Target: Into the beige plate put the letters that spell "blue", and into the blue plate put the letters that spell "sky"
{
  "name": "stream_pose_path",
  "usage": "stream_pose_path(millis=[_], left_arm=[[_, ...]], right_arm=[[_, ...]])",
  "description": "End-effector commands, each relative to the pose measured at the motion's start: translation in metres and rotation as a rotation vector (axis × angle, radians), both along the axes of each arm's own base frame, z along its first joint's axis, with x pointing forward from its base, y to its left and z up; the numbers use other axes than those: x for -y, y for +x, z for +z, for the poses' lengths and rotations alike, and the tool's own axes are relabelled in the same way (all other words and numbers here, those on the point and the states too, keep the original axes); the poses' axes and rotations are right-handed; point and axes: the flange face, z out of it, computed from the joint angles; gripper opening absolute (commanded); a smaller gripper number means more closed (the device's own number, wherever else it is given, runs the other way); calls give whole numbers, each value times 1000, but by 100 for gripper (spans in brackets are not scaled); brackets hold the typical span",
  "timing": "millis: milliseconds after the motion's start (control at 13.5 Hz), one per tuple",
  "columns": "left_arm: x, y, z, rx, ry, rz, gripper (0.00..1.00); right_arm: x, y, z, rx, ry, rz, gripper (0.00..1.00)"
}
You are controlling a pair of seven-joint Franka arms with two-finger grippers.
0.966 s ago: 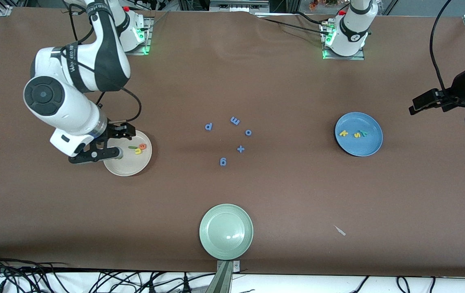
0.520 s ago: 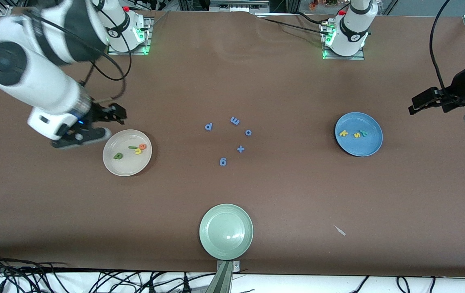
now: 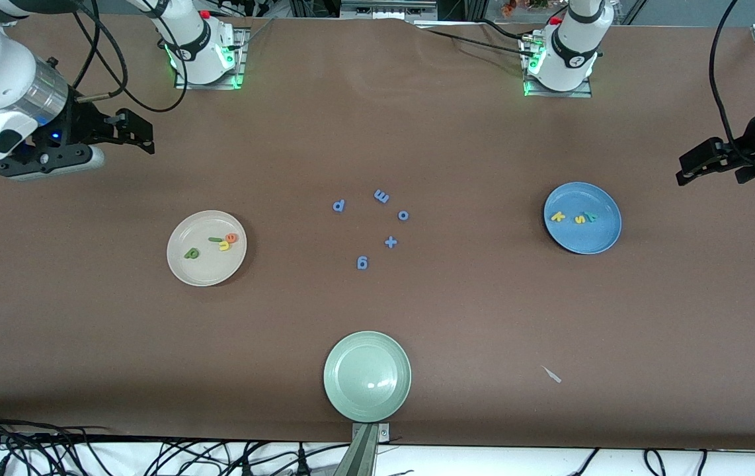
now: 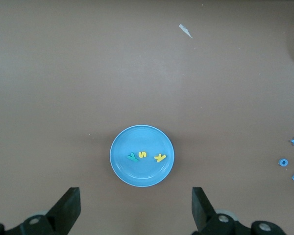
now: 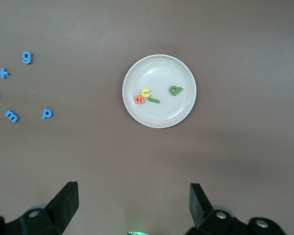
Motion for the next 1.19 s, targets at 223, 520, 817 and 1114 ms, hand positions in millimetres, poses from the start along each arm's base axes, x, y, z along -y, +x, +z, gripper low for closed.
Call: stream_pose_path(millis=[223, 520, 817, 1114], left_arm=[[4, 0, 9, -10, 22, -23, 100], [-3, 0, 9, -10, 22, -22, 100], [-4, 1, 8, -10, 22, -20, 100], [4, 1, 8, -11, 51, -36, 100]], right_arm=[[1, 7, 8, 30, -44, -3, 100], [10, 9, 15, 45, -50, -13, 100], [13, 8, 29, 58, -96, -8, 100], [13, 8, 31, 57, -92, -16, 100]])
